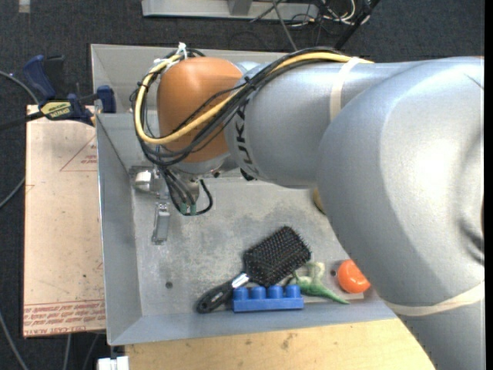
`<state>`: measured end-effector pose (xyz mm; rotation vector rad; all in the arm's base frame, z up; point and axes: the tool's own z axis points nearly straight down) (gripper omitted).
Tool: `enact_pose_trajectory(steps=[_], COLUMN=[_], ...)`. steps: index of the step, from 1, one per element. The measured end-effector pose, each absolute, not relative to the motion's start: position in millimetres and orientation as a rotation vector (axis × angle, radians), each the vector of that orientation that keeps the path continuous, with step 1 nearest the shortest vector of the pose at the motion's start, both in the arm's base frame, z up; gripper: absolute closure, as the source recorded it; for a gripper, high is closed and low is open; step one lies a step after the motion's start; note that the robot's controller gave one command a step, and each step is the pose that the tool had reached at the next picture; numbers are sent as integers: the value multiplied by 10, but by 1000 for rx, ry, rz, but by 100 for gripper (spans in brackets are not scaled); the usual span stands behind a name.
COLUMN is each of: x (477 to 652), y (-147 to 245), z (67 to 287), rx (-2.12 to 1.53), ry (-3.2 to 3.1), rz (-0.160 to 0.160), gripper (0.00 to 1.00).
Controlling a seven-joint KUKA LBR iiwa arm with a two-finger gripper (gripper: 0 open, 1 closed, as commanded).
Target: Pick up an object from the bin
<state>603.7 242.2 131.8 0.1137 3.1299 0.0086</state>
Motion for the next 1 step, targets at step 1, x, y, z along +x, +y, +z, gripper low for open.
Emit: enact_pose_trajectory(steps=[1], x=[6198], y=[2457], z=[1187], rx=[212], ry=[3133], rz=[3], gripper=[0])
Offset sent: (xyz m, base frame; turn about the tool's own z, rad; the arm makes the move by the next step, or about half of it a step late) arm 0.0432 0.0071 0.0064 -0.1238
